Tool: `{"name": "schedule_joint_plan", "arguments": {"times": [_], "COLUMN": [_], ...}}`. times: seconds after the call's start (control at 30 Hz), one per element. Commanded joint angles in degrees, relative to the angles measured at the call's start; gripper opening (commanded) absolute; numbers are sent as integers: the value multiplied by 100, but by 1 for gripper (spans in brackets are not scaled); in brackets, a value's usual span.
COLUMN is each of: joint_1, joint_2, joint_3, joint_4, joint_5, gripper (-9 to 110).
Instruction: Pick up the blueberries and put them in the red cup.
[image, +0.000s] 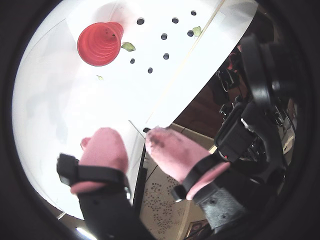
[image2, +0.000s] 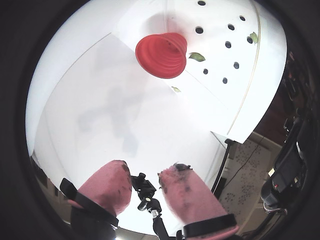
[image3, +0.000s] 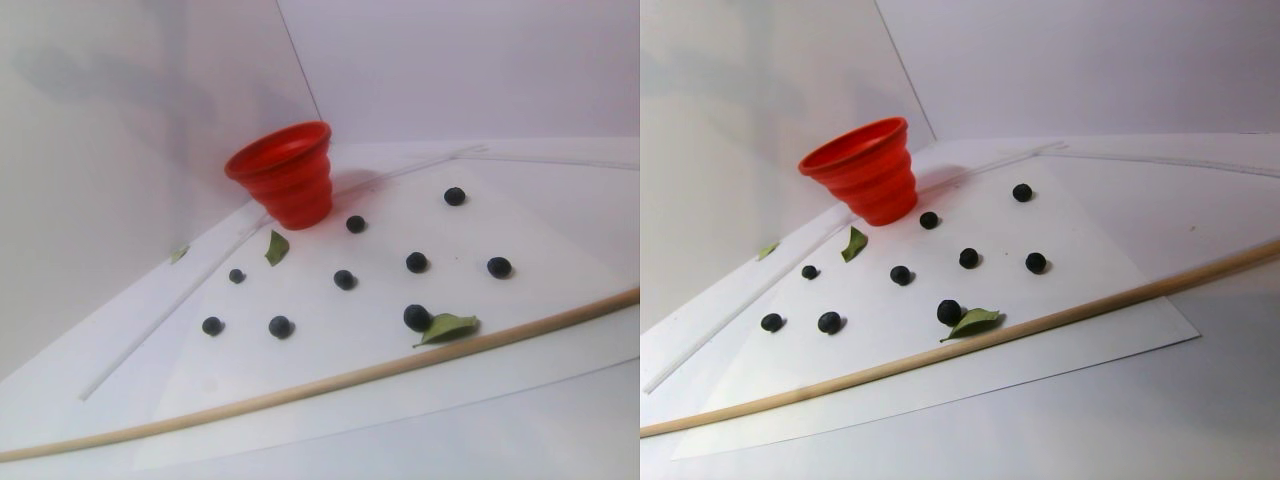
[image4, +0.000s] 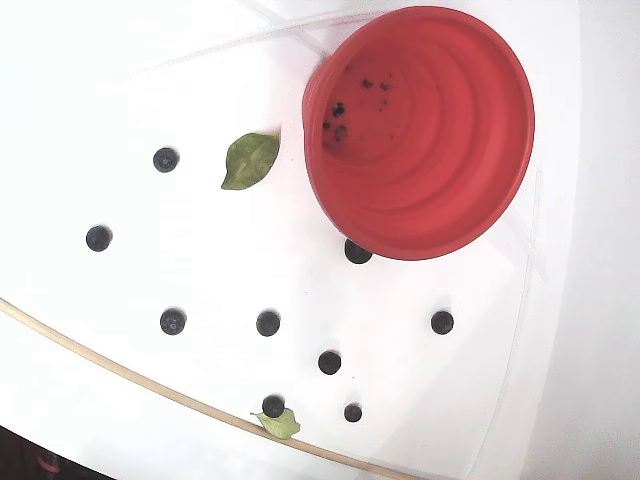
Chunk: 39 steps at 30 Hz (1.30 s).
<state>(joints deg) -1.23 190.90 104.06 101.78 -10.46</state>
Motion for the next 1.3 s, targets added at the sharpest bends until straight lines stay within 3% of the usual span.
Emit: {"name": "schedule_joint_plan", "arguments": {"times": [0.0, 1.27], "joint_1": [105, -334], "joint_2": [62, 62], "joint_3": [-79, -264], "joint_4": [26, -18], "joint_5": [18, -114], "gripper": [12, 11]}}
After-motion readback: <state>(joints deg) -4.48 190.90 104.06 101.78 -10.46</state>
